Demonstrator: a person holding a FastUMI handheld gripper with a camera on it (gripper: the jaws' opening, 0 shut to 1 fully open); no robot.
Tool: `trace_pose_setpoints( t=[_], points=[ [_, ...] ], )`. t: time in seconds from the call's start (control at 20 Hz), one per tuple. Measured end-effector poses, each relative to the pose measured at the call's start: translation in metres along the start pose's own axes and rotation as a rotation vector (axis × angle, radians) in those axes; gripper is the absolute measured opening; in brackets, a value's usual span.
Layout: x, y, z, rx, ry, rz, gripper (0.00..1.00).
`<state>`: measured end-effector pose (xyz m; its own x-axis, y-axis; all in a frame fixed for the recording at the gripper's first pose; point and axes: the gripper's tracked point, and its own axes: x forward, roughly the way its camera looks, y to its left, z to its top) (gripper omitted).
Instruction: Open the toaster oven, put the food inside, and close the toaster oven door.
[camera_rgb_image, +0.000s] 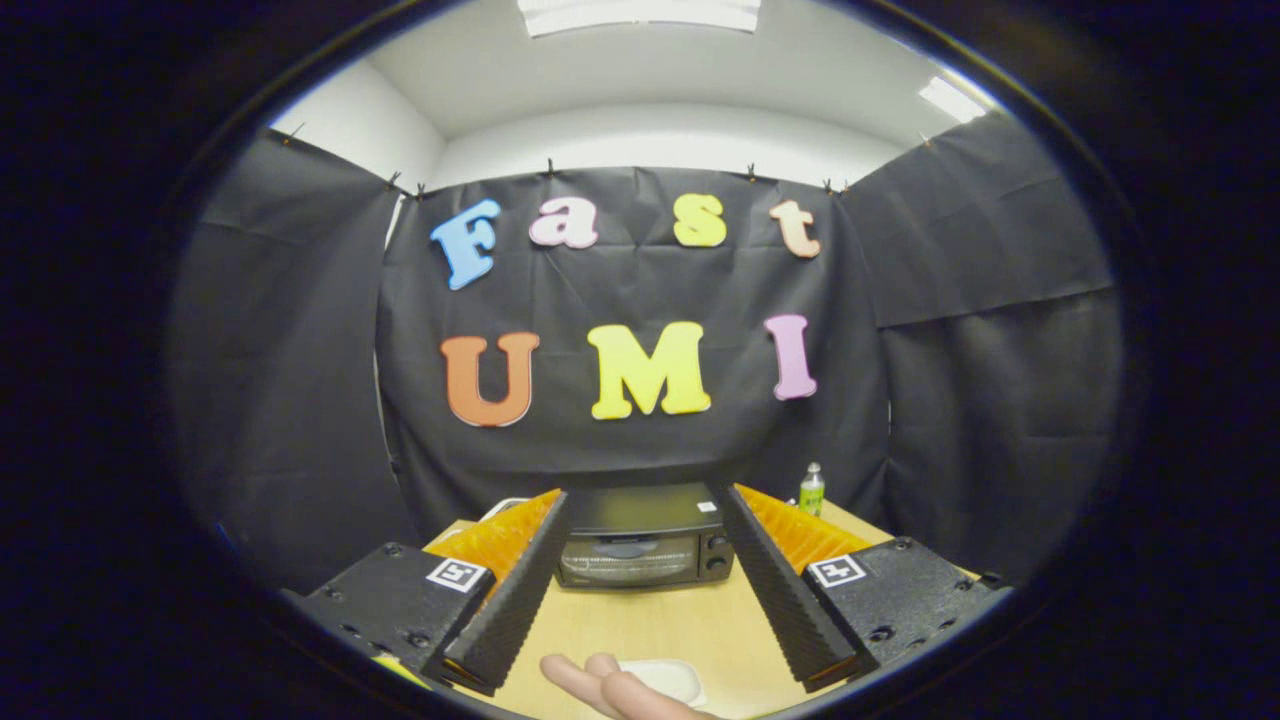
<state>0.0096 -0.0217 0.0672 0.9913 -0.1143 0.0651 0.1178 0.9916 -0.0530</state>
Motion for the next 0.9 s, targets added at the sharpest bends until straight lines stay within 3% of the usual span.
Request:
trace_pose_setpoints(
  t=[0.15, 0.45, 0.7, 0.9],
  points=[
    [-0.028, -0.004, 0.010, -0.042, -0.032, -0.022, 1.00],
    [-0.081, 0.015, -0.045, -0.021, -0.008, 0.104, 1.00],
    [-0.079, 0.005, -0.074, -0.015, 0.023, 0.042, 1.00],
    [-0.076, 0.004, -0.084, 0.022, 0.079, 0.075, 1.00]
  ],
)
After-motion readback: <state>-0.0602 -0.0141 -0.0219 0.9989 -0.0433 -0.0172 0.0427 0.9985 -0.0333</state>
